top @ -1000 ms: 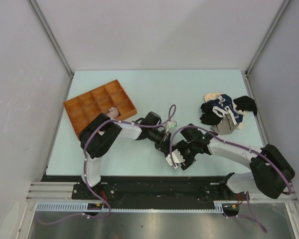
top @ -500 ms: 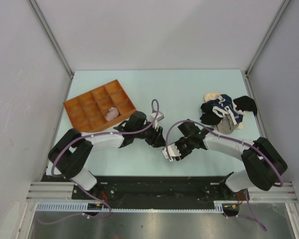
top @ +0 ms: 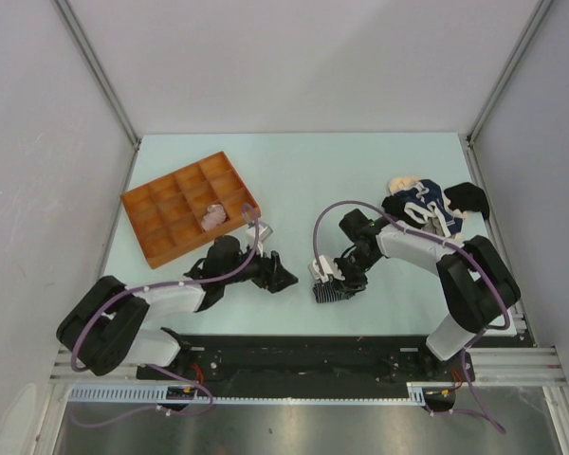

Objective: Roll the underwear
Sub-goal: Roll the underwear to the center of the board.

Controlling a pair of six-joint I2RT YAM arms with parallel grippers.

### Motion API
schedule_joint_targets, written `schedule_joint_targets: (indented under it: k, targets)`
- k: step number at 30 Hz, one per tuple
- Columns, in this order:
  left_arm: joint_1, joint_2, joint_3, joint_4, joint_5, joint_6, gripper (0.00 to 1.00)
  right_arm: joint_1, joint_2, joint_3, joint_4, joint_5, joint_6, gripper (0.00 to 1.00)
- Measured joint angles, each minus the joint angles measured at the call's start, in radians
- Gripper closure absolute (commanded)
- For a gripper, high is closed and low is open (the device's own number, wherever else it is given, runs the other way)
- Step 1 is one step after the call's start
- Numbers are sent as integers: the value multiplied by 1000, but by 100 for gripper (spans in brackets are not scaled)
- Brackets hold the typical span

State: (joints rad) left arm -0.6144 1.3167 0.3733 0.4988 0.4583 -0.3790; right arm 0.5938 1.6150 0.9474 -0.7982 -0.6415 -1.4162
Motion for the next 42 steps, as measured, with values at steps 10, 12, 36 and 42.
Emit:
schedule_joint_targets:
  k: [10, 12, 36, 42]
  targets:
    - [-91, 212, -47, 312, 47, -174, 0, -16, 58, 50, -69, -37, -7, 73]
    - [-126, 235, -47, 332, 42, -169, 0, -18, 62, 53, -75, -40, -7, 73]
    - [-239, 446, 145, 342, 59, -26, 11, -61, 84, 61, -127, -94, -9, 75]
    - [-249, 471, 179, 327, 73, -19, 11, -64, 86, 61, -157, -111, -5, 76]
